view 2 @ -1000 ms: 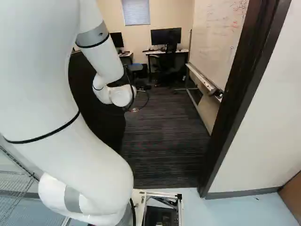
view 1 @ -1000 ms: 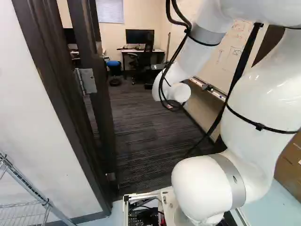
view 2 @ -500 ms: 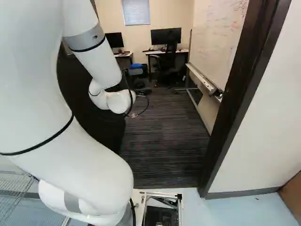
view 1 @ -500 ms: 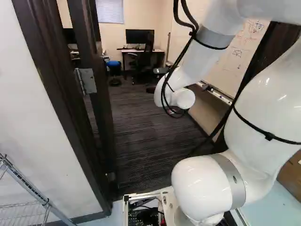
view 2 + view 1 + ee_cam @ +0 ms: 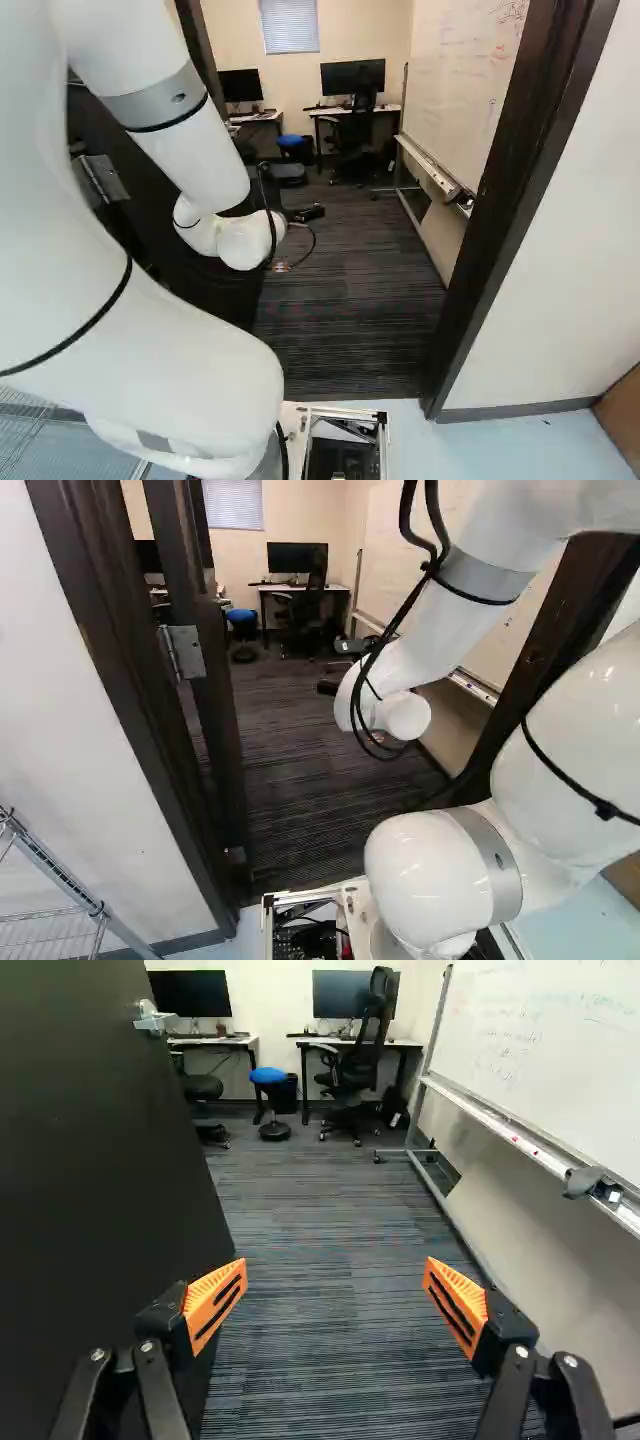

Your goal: Open the door and move inside

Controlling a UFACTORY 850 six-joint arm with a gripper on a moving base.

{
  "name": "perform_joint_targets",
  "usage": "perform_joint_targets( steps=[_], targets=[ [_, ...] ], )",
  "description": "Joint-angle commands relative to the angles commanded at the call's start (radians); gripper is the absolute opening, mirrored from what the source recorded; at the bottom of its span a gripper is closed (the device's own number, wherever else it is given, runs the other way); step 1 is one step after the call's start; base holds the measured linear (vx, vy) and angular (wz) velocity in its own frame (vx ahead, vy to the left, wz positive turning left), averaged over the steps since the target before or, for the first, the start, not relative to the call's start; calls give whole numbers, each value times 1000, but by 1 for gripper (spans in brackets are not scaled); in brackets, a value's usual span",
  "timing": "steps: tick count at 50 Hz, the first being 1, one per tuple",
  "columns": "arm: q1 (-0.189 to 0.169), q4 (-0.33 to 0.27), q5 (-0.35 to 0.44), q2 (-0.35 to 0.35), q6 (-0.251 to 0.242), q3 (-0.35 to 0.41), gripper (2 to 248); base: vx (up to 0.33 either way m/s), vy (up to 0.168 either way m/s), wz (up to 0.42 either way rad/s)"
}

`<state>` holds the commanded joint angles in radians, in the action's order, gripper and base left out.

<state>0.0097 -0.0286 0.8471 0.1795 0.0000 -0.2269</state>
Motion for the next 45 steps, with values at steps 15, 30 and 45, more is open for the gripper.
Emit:
perform_joint_targets(
  steps=[15, 30, 45],
  targets=[
    [-5, 15, 13, 51, 0, 71, 247, 0, 0, 0],
    [-8, 24, 21, 84, 0, 117, 247, 0, 0, 0],
    [-10, 28, 25, 99, 0, 138, 247, 0, 0, 0]
  ],
)
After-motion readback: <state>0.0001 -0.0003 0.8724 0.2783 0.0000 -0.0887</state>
